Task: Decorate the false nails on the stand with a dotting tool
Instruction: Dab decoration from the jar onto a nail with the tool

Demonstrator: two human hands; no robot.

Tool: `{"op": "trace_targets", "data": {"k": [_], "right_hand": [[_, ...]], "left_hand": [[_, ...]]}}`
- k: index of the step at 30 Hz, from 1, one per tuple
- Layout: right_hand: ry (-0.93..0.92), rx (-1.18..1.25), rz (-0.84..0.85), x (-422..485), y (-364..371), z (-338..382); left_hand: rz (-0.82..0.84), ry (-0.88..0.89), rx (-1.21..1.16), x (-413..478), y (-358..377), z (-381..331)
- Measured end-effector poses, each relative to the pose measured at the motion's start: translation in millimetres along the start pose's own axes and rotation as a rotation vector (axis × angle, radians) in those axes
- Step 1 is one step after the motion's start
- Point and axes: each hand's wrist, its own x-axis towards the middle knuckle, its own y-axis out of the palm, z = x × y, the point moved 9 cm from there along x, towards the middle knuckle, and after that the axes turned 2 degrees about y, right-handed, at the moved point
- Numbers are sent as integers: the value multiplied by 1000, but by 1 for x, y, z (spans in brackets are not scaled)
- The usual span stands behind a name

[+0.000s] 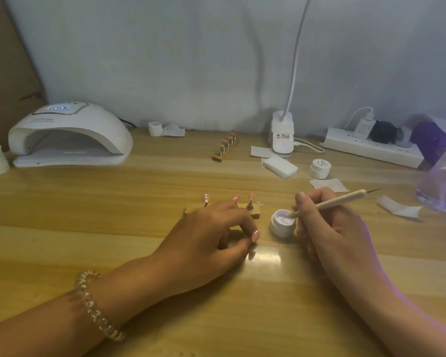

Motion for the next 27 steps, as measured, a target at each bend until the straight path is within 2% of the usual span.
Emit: {"op": "trace_targets", "data": {"k": [10, 15, 20, 23, 27], "right_hand": [[-22, 4, -44, -1, -5, 4], [-82, 213, -115, -7, -14, 20], [37, 436, -68, -15, -6, 16], [129, 411, -56, -16, 1, 2], [100, 254, -71, -10, -5, -2]], "left_hand": [[9, 19, -71, 2, -1, -1], [23, 3, -118, 3, 0, 0], [19, -6, -147, 2, 0, 2], [22, -13, -140, 2, -1, 3], [24, -19, -116, 2, 0, 4]]}}
